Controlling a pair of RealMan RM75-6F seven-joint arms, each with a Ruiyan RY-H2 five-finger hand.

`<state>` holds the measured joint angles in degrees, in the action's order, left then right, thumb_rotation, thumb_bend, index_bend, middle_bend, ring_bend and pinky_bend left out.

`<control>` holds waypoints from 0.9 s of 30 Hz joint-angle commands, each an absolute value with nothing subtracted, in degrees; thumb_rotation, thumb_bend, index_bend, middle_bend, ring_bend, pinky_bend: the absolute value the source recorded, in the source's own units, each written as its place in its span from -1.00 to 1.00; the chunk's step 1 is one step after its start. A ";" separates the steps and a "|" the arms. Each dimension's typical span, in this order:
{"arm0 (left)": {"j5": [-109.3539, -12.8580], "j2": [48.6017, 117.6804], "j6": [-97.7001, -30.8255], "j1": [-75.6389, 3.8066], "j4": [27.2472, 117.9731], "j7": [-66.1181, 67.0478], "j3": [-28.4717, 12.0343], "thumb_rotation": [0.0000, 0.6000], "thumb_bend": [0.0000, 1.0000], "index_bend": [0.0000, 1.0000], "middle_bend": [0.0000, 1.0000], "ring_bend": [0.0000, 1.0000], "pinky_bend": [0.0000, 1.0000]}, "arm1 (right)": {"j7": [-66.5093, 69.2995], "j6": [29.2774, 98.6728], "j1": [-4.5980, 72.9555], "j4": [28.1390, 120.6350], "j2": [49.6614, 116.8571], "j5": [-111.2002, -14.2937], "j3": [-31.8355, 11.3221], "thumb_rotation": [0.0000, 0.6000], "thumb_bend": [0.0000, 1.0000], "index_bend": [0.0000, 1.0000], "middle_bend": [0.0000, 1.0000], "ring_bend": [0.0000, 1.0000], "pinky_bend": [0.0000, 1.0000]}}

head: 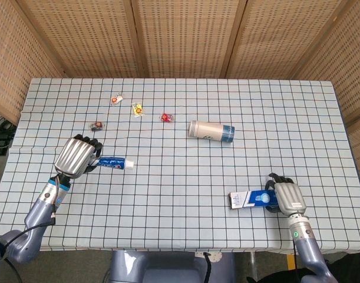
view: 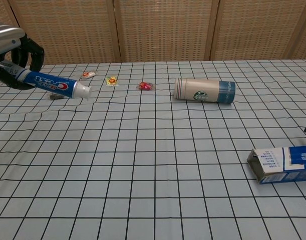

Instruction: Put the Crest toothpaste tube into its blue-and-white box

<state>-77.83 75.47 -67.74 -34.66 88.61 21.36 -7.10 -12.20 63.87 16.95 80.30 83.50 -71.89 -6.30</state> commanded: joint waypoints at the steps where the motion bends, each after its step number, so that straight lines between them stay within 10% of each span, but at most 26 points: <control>1: -77.80 75.53 -67.65 -34.62 88.56 21.27 -7.14 1.00 0.27 0.71 0.15 0.08 -0.05 | -10.53 64.53 17.13 79.27 84.06 -73.12 -6.19 1.00 -0.59 0.30 -0.07 0.02 0.06; 27: -74.07 66.07 -60.81 -39.14 97.60 20.85 -12.49 1.00 0.27 0.71 0.15 0.08 -0.05 | -13.01 61.53 25.29 98.73 78.29 -66.98 -14.98 1.00 -0.58 0.45 0.09 0.20 0.23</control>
<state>-75.39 67.46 -62.13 -38.06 96.13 20.20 -11.34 -11.40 62.38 23.89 96.97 78.91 -68.90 -13.62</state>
